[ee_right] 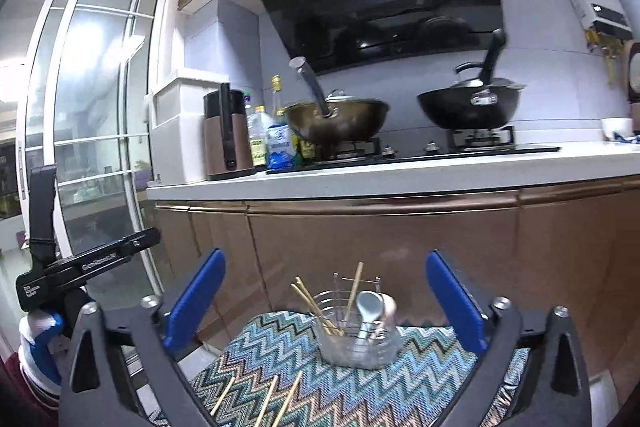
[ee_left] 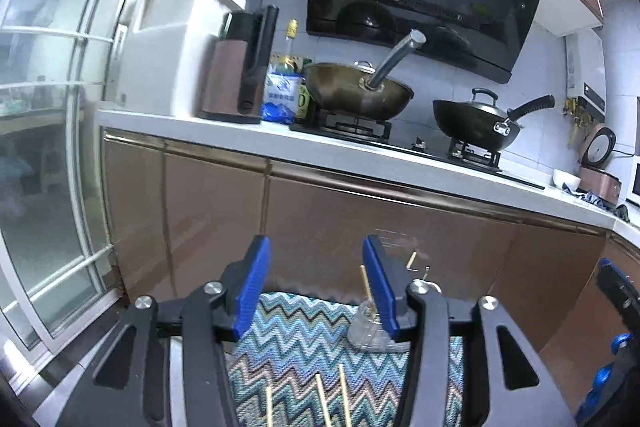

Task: Organize utensils
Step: 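Withdraw both tools from the holder back toward the loose chopsticks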

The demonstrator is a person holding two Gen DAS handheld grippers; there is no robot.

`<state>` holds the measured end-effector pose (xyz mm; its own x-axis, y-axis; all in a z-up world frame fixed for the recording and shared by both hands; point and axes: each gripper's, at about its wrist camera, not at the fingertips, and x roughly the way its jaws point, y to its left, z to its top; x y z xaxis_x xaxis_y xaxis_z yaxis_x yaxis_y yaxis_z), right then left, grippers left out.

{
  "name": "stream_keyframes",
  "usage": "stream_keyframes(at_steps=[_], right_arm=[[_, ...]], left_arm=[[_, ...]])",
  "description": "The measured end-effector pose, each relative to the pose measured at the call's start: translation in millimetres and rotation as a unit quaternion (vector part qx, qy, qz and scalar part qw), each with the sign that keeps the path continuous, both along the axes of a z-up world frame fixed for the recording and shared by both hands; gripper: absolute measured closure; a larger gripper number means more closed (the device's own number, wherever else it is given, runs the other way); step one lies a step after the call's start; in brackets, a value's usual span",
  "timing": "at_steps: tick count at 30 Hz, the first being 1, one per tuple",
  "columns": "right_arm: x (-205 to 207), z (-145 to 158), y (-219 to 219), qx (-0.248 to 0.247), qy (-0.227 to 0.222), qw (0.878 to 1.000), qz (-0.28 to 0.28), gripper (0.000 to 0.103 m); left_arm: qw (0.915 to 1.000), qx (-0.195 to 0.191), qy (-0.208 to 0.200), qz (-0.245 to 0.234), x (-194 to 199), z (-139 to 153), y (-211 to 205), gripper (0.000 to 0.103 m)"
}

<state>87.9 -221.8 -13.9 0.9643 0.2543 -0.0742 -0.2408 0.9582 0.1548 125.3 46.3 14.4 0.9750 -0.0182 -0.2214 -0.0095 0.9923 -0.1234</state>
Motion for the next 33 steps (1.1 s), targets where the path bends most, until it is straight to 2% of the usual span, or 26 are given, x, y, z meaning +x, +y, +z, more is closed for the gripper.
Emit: stream_keyframes(at_steps=[3,6,11,17,21,25,29,33], right_arm=[[-16,3,-8,0.007,-0.007,1.0,-0.017,0.0],[-35,6,-14,0.011,-0.019,0.999,-0.03,0.0],[-57,4,-22,0.017,-0.04,0.998,-0.039,0.0],[-80,2,-37,0.062,-0.064,0.996,-0.011,0.0],[-78,4,-37,0.077,-0.034,0.996,0.034,0.0],[-80,1,-27,0.052,-0.017,0.998,0.037,0.0],[-78,-8,-26,0.057,-0.006,0.998,0.038,0.0],[-62,-23,-24,0.064,0.032,0.996,0.051,0.001]], left_arm=[[0.9997,0.015,-0.012,0.012,-16,2,4,0.043],[0.9994,0.019,-0.024,0.016,-31,4,10,0.039],[0.9995,-0.001,-0.026,0.018,-51,10,26,0.038],[0.9991,-0.016,-0.028,0.029,-69,13,37,0.038],[0.9994,-0.017,-0.016,0.027,-74,9,37,0.038],[0.9995,-0.022,-0.001,0.022,-73,3,39,0.038],[0.9991,-0.035,0.018,0.018,-68,-6,43,0.038],[0.9976,-0.04,0.054,0.013,-53,-23,46,0.038]])
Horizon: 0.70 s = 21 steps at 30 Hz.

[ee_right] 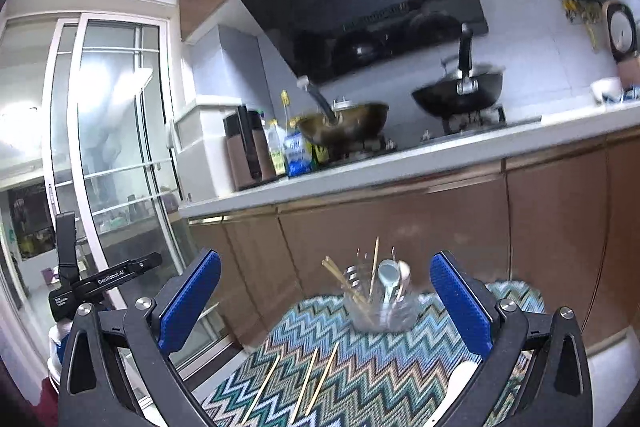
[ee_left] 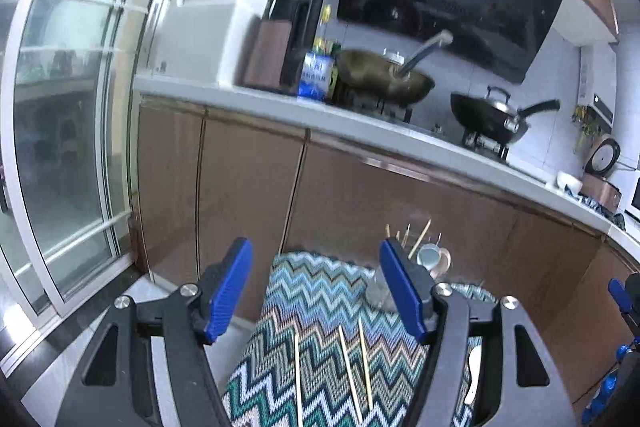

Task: Organize utensils
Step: 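Withdraw both tools from the holder back toward the loose chopsticks, then grasp a chopstick with the left tool while the right tool grasps another chopstick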

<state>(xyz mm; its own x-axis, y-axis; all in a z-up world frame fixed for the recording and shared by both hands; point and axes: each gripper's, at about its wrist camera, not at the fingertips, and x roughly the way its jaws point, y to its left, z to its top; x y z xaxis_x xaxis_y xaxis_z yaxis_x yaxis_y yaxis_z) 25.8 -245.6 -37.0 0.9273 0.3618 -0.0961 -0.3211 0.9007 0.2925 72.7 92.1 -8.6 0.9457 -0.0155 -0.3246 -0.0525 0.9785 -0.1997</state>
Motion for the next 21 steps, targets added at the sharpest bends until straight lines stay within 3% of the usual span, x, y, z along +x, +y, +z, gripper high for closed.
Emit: stream_keyframes(at_steps=[5,8,14,19,21], right_arm=[[24,-18,15,-0.022,0.056,0.998,0.014,0.014],[47,-32,27,-0.035,0.098,0.994,0.021,0.029],[92,-68,53,-0.067,0.183,0.979,0.052,0.059],[136,-101,80,-0.092,0.248,0.961,0.085,0.073],[157,-114,91,-0.101,0.273,0.952,0.096,0.076]], left_arm=[[0.9975,-0.013,0.066,-0.022,28,-32,3,0.038],[0.9935,-0.018,0.102,-0.048,43,-52,-2,0.038],[0.9801,-0.027,0.177,-0.086,77,-95,-11,0.039],[0.9679,-0.038,0.226,-0.102,106,-126,-13,0.039],[0.9578,-0.039,0.258,-0.12,124,-141,-18,0.04]])
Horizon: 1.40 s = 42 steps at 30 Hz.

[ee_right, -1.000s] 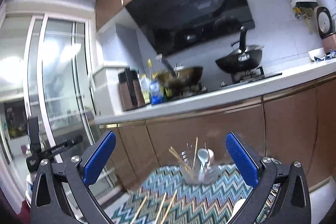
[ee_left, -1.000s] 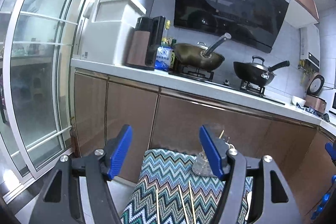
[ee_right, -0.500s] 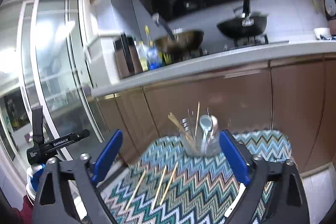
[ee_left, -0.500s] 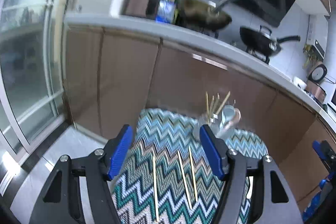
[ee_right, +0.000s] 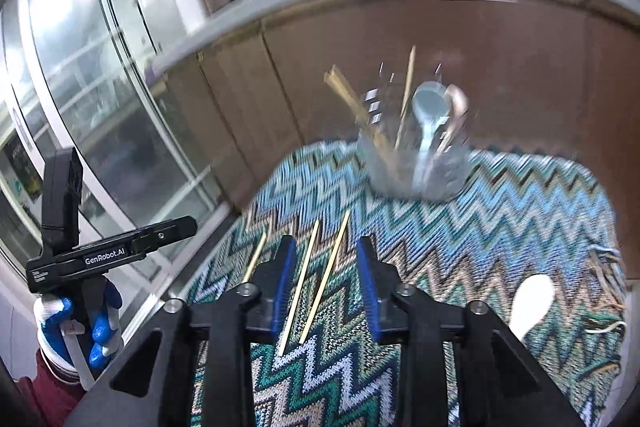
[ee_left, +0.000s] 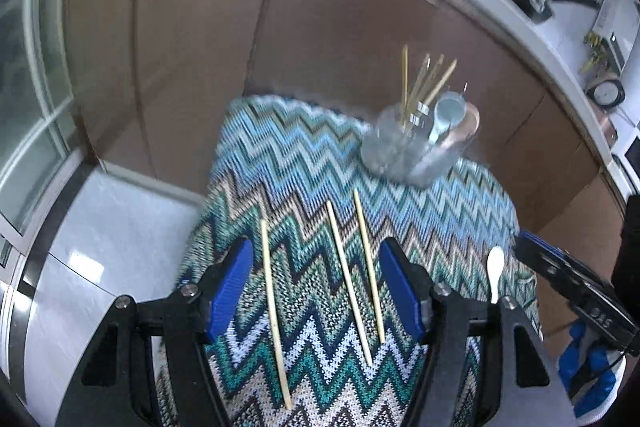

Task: Organize utensils
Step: 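Grasp a chopstick with the left tool while the right tool grasps another chopstick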

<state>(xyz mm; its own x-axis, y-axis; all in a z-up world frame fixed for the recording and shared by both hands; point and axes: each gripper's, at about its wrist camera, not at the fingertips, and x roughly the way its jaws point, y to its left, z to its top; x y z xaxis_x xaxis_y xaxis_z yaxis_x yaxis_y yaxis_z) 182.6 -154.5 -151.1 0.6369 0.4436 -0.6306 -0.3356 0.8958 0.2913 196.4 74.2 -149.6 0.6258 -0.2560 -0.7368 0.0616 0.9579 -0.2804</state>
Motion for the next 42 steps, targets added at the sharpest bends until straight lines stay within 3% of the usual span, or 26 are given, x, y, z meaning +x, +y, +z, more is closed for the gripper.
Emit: stream_keyframes(at_steps=[9,20,26,37,42], right_arm=[[69,-50,28,-0.026,0.083,0.996,0.022,0.081],[105,-74,28,-0.042,0.114,0.992,0.027,0.081],[121,-86,34,-0.047,0.126,0.99,0.037,0.081],[150,-102,75,-0.075,0.156,0.982,0.074,0.081],[163,-120,89,-0.096,0.179,0.977,0.07,0.083]], left_arm=[[0.9927,-0.004,0.11,-0.048,75,-54,-26,0.056],[0.9838,0.028,0.165,-0.064,121,-90,-51,0.078],[0.9822,0.032,0.171,-0.071,132,-99,-57,0.093],[0.9855,-0.03,0.156,-0.06,132,-103,-33,0.098],[0.9864,-0.038,0.148,-0.061,127,-104,-32,0.098]])
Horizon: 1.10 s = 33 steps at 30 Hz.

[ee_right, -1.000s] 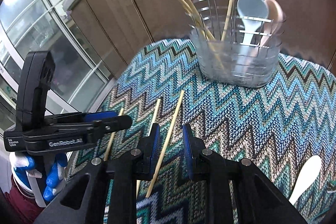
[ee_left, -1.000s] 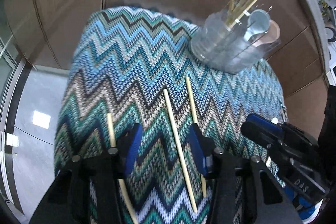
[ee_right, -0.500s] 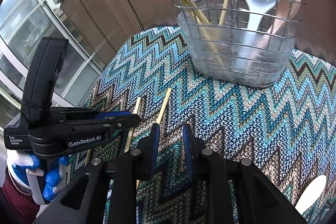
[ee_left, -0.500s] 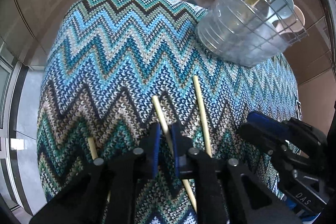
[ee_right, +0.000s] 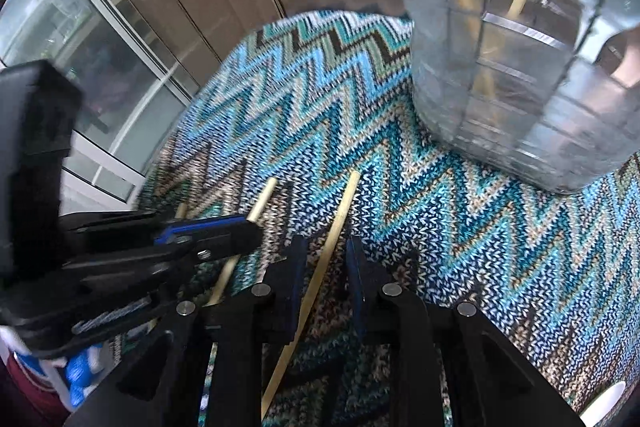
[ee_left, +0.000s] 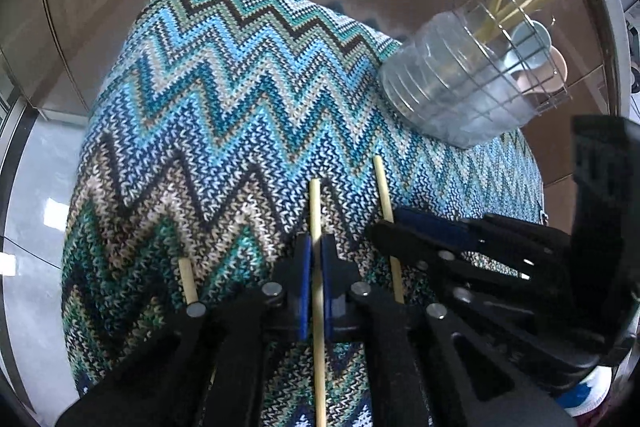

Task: Organize utensils
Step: 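Grasp a chopstick with the left tool while the right tool grasps another chopstick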

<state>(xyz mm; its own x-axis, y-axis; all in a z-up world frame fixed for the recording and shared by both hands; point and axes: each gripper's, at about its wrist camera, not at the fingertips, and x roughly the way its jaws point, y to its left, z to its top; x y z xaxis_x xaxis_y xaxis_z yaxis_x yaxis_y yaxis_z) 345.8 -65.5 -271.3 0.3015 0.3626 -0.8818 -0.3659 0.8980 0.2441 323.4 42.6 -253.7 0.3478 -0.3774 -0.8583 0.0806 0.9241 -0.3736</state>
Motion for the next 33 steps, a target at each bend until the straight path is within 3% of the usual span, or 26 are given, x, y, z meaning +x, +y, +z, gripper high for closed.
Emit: stream_keyframes(at_steps=[3,6,11,22,33], right_arm=[[1,0,5,-0.006,-0.004,1.0,0.0,0.084],[3,-2,10,-0.011,-0.006,1.0,-0.001,0.092],[-9,4,-2,0.018,-0.01,1.0,-0.007,0.098],[-69,63,-34,0.078,-0.085,0.993,-0.011,0.098],[-142,111,-65,0.122,-0.142,0.982,-0.027,0.098]], left_arm=[[1.0,-0.007,-0.004,0.003,-4,-1,2,0.098],[0.9998,-0.013,-0.009,0.01,-9,1,4,0.098],[0.9992,-0.026,-0.027,0.017,-24,13,13,0.098],[0.9937,-0.041,-0.103,0.019,-71,67,13,0.098],[0.9883,-0.055,-0.141,0.019,-122,100,6,0.098]])
